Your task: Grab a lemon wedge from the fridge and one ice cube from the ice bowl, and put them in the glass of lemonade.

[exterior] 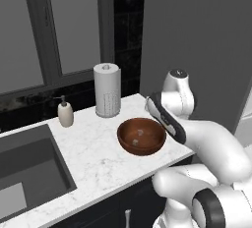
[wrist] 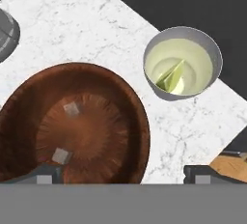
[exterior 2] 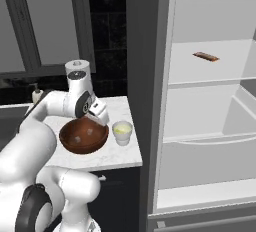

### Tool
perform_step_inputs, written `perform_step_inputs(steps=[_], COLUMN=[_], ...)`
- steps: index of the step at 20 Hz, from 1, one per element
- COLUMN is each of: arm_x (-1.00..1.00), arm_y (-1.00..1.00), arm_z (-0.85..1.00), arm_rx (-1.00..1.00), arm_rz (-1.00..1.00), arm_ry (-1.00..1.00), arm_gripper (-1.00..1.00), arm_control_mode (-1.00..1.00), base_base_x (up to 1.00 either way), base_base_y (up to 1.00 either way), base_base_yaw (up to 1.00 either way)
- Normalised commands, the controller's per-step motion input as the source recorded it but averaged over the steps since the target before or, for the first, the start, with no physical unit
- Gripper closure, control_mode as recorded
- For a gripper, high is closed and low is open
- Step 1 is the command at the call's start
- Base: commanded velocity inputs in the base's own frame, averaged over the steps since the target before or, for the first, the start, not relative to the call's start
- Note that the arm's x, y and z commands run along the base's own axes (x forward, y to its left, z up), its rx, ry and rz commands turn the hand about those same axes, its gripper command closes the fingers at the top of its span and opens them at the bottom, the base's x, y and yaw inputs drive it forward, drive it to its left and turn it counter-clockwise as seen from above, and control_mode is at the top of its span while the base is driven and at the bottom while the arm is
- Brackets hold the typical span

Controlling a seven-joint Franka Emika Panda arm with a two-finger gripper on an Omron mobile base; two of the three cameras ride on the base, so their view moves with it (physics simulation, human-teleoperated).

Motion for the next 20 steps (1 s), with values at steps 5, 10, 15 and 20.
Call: perform_step_inputs(steps=[5, 10, 15, 20], arm_x=[0.00, -0.02, 0.02, 0.00], arm_y=[0.67, 0.25, 0.02, 0.00], arm_z=[0.34, -0.40, -0.72, -0.40], arm_rx=[-0.15, 0.01, 0.01, 0.12], arm_rz=[0.56, 0.25, 0.13, 0.08], arm_ry=[0.63, -0.04, -0.05, -0.14], arm_gripper=[-1.00, -1.00, -1.00, -1.00], arm_control_mode=[-1.00, -1.00, -1.00, -1.00], base_base_x=[0.00, 0.00, 0.00, 0.00], base_base_y=[0.00, 0.00, 0.00, 0.00], base_base_yaw=[0.00, 0.00, 0.00, 0.00])
